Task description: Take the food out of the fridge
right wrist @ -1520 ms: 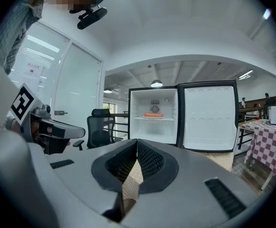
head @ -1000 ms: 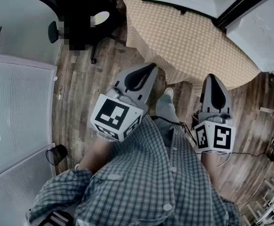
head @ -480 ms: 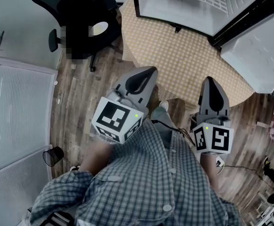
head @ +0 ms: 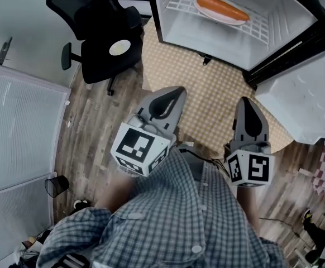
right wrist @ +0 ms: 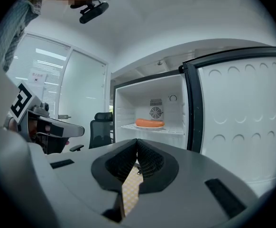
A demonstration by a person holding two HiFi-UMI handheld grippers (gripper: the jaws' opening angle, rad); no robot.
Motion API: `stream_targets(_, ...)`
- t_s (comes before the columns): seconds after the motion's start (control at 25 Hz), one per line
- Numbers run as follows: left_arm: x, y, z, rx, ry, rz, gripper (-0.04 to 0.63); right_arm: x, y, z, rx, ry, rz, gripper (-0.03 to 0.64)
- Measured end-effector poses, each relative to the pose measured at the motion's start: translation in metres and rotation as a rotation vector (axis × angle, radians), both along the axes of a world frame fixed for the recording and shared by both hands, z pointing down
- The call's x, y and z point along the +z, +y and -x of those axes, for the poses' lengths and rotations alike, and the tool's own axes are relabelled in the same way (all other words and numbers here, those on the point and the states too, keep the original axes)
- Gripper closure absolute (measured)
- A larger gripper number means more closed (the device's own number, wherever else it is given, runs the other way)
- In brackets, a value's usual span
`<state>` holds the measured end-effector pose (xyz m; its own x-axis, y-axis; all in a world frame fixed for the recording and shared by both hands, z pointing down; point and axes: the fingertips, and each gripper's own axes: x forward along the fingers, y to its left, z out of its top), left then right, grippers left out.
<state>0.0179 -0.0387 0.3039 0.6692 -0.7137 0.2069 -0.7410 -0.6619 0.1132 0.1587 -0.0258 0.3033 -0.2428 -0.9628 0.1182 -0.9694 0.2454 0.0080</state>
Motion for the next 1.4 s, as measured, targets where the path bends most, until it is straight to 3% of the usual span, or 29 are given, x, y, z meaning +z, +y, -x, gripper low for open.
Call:
stream_targets(0.4,-0.006,-0.026,-0.036,0.019,0.016,0.007,0.591,0.004,-0.024,-0.023,-0.003,-0.018,0.018,0.606)
stream_targets(0.8,-0.010,-0.051,-0.039,0.055,0.037,0.024,0.591,0.008,-0.052,-0.015,-0.004,-0.030,0.047,0.606)
stream_targets(1.16,-0.011,-0.076,-0.021,0.070,0.051,0.044,0.591,0.012,-0.091,0.004,-0.007,-0.128,0.095,0.606)
stream_targets(1.4,-0.007,-0.084,-0.010,0.069,0.057,0.056,0.591,0.009,-0.119,0.008,0.026,-0.288,0.105,0.606)
